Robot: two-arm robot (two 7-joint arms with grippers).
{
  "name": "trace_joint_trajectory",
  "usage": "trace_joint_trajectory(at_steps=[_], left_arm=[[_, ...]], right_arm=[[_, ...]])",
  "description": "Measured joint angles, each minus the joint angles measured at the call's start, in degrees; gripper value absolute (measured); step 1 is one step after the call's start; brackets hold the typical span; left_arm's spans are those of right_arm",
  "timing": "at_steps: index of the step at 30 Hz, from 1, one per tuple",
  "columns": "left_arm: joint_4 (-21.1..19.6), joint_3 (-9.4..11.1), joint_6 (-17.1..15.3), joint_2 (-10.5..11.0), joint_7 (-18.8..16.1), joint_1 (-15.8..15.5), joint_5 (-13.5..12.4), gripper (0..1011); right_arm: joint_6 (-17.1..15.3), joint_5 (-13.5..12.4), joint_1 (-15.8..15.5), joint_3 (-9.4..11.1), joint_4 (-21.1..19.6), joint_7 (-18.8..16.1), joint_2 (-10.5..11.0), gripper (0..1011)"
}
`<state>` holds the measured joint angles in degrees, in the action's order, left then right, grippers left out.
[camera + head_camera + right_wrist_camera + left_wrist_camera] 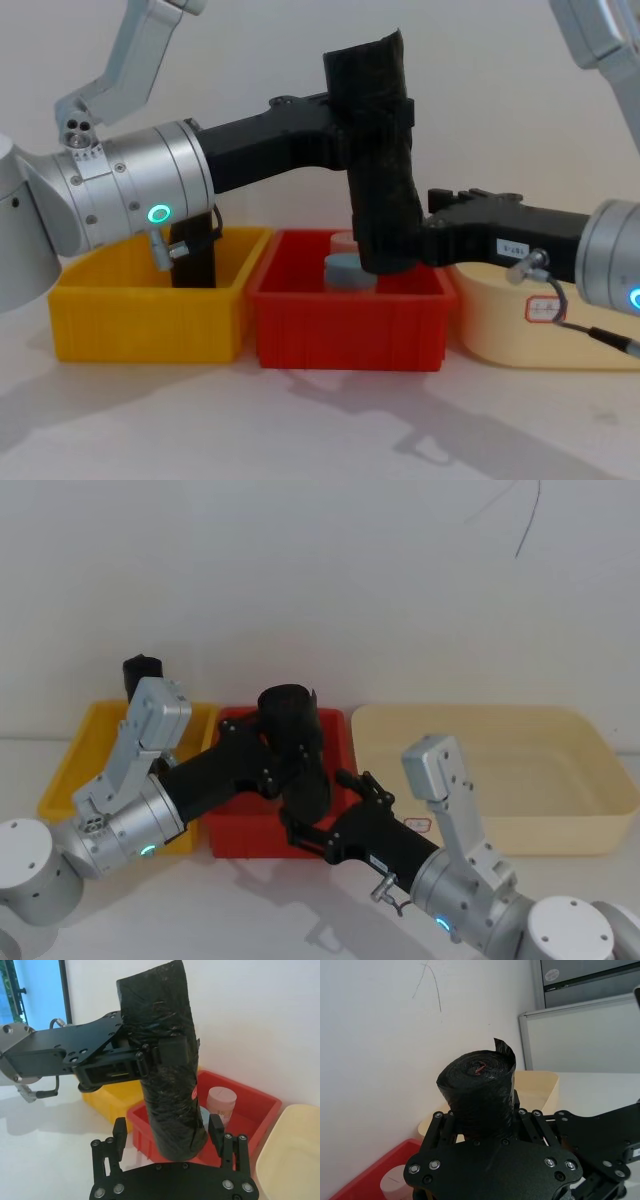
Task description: Pick up the garbage bag with the one hand and transfer it to the other hand.
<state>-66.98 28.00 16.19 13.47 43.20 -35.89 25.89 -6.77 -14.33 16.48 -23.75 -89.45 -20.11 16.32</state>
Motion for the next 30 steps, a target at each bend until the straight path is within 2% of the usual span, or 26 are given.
trace_joint_trajectory(at_steps=[16,25,30], left_arm=[[0.0,0.0,0.0,0.0,0.0,0.0,0.0,452],[0.0,0.0,0.0,0.0,0.0,0.0,0.0,453],[0.0,0.0,0.0,0.0,0.0,0.0,0.0,453]], right_arm=[[2.1,0.0,3.7,-0.6,5.5,-0.8,-1.8,1001],[1.7,1.0,5.4,-1.1,7.8,-0.6,-2.8,1001],[1.3,1.3,5.9,-1.2,8.5,-0.5,-3.3,927]])
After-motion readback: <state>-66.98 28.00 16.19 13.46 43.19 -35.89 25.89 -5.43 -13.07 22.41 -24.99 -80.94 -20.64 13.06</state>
